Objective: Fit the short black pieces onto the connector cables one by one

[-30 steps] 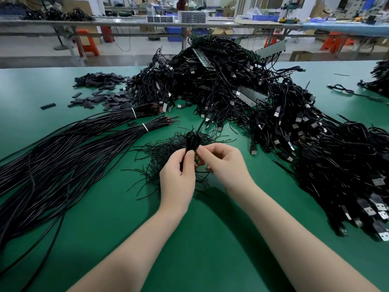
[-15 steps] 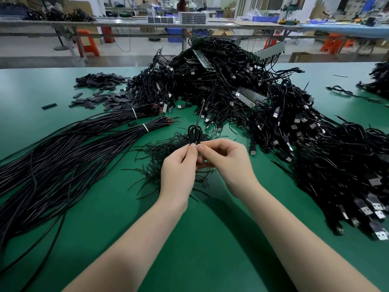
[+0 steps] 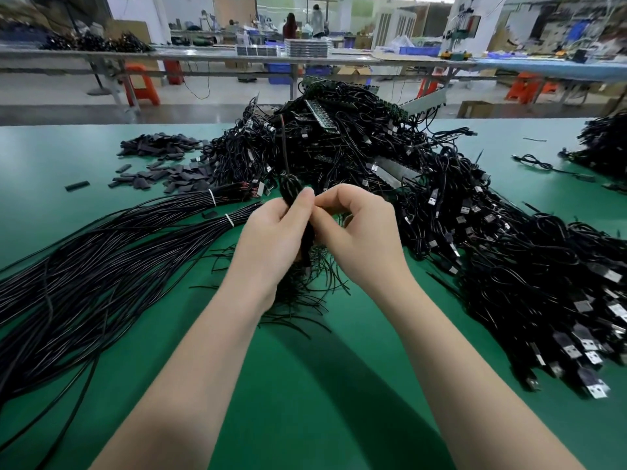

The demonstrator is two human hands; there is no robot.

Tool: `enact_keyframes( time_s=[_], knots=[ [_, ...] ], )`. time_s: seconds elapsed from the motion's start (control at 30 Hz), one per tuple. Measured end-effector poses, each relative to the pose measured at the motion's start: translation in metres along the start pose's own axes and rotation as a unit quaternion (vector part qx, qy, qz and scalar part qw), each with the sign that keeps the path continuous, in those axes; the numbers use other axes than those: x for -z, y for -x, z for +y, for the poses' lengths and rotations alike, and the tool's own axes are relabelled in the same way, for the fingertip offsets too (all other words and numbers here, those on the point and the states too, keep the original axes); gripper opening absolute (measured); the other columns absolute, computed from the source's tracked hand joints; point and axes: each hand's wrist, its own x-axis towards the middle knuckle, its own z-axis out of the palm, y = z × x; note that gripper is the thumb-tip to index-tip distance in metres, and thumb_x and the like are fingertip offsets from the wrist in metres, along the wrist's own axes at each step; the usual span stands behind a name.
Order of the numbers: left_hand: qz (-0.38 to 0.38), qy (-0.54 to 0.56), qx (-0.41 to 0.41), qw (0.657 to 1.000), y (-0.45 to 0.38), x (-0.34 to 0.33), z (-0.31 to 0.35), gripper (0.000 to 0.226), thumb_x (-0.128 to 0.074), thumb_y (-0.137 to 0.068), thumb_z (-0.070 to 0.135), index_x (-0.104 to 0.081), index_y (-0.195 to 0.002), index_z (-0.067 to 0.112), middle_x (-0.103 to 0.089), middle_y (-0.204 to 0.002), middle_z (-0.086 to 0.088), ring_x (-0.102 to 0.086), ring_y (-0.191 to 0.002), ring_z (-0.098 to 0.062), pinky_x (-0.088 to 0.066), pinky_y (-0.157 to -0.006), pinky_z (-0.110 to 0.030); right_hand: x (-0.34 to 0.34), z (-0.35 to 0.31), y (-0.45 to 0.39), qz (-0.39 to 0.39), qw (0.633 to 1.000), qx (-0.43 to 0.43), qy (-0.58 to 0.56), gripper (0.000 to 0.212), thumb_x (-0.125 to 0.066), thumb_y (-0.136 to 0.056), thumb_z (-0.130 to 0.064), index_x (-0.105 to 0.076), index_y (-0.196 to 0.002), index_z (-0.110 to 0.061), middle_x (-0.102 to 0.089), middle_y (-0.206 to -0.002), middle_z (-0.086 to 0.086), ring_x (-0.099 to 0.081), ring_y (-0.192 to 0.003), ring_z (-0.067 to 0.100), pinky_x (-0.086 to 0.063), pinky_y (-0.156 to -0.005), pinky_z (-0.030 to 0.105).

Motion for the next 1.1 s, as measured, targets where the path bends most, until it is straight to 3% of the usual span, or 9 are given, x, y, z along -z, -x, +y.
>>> enact_keyframes(
  time_s=[0.1, 0.23, 0.37, 0.47, 0.57, 0.67, 0.83, 0.93, 1.1],
  knots=[
    [0.014, -0.053, -0.046, 0.997, 0.0, 0.002, -0.003, 0.058, -0.05, -0.092, 0.055, -0.049, -0.072, 0.001, -0.037, -0.058, 0.005, -0.037, -0.057, -0.015, -0.037, -0.059, -0.037, 0.004, 0.002, 0.003, 0.002, 0.999, -0.003, -0.033, 0.008, -0.07, -0.087, -0.014, -0.072, -0.08, -0.014, -0.067, -0.072, -0.014, -0.058, -0.064, -0.005, -0.038, -0.061, 0.008],
    [-0.006, -0.088, -0.064, 0.994, -0.002, 0.004, -0.005, 0.064, -0.045, -0.09, 0.053, -0.063, -0.103, -0.007, -0.047, -0.069, -0.007, -0.046, -0.068, -0.019, -0.053, -0.082, -0.055, 0.011, 0.005, 0.004, -0.019, 0.997, -0.03, -0.062, 0.012, -0.072, -0.086, -0.016, -0.07, -0.076, -0.022, -0.071, -0.076, -0.012, -0.06, -0.068, -0.004, -0.041, -0.062, 0.01],
    [0.022, -0.127, -0.149, 0.98, 0.001, 0.002, -0.003, 0.026, -0.049, -0.101, 0.032, -0.071, -0.099, 0.019, -0.058, -0.056, 0.013, -0.051, -0.053, -0.005, -0.042, -0.054, -0.026, 0.012, 0.003, 0.004, -0.032, 0.991, -0.069, -0.106, 0.011, -0.071, -0.087, -0.016, -0.072, -0.075, -0.016, -0.071, -0.069, -0.012, -0.06, -0.063, -0.006, -0.043, -0.061, 0.01],
    [0.009, -0.16, -0.186, 0.97, 0.001, 0.006, 0.002, 0.024, -0.052, -0.098, 0.036, -0.069, -0.092, 0.021, -0.07, -0.08, -0.007, -0.065, -0.076, -0.025, -0.05, -0.072, -0.044, 0.018, 0.003, 0.002, -0.05, 0.984, -0.101, -0.137, 0.015, -0.072, -0.087, -0.022, -0.071, -0.072, -0.02, -0.069, -0.062, -0.012, -0.057, -0.056, -0.006, -0.042, -0.054, 0.009],
    [-0.027, -0.107, -0.153, 0.982, 0.002, 0.013, 0.007, 0.03, -0.056, -0.09, 0.043, -0.071, -0.091, 0.017, -0.069, -0.079, -0.019, -0.069, -0.075, -0.034, -0.055, -0.075, -0.057, 0.022, 0.002, 0.002, -0.065, 0.982, -0.092, -0.15, 0.012, -0.073, -0.086, -0.02, -0.071, -0.075, -0.018, -0.064, -0.057, -0.016, -0.051, -0.051, -0.005, -0.038, -0.052, 0.008],
    [-0.051, -0.075, -0.14, 0.986, 0.0, 0.016, 0.007, 0.029, -0.061, -0.087, 0.043, -0.073, -0.086, 0.016, -0.064, -0.082, -0.032, -0.067, -0.069, -0.031, -0.052, -0.066, -0.045, 0.026, 0.0, 0.001, -0.079, 0.983, -0.067, -0.15, 0.005, -0.073, -0.085, -0.012, -0.072, -0.081, -0.009, -0.068, -0.065, -0.012, -0.056, -0.057, -0.004, -0.041, -0.057, 0.009],
    [-0.042, -0.138, -0.179, 0.973, 0.0, 0.022, 0.01, 0.047, -0.06, -0.086, 0.051, -0.07, -0.075, 0.006, -0.062, -0.073, -0.031, -0.056, -0.064, -0.045, -0.049, -0.06, -0.053, 0.022, -0.005, 0.003, -0.026, 0.999, 0.042, 0.017, 0.01, -0.073, -0.084, -0.01, -0.071, -0.079, -0.019, -0.066, -0.075, -0.012, -0.06, -0.071, 0.003, -0.049, -0.068, 0.02],
    [-0.063, -0.053, -0.126, 0.989, 0.0, 0.024, 0.011, 0.029, -0.066, -0.091, 0.035, -0.074, -0.07, 0.017, -0.07, -0.065, -0.014, -0.065, -0.053, -0.028, -0.052, -0.049, -0.034, 0.021, -0.009, 0.004, -0.009, 0.989, 0.126, 0.072, 0.003, -0.072, -0.083, -0.006, -0.072, -0.082, -0.008, -0.062, -0.075, -0.006, -0.053, -0.072, 0.005, -0.044, -0.069, 0.015],
    [-0.103, 0.095, 0.077, 0.987, 0.001, 0.024, 0.016, 0.022, -0.071, -0.079, 0.032, -0.071, -0.063, 0.017, -0.058, -0.057, 0.001, -0.054, -0.044, -0.005, -0.049, -0.045, -0.019, 0.016, -0.012, 0.003, 0.03, 0.937, 0.296, 0.184, 0.004, -0.07, -0.08, 0.006, -0.07, -0.077, 0.003, -0.063, -0.074, 0.016, -0.059, -0.073, 0.031, -0.044, -0.072, 0.033]
  ],
)
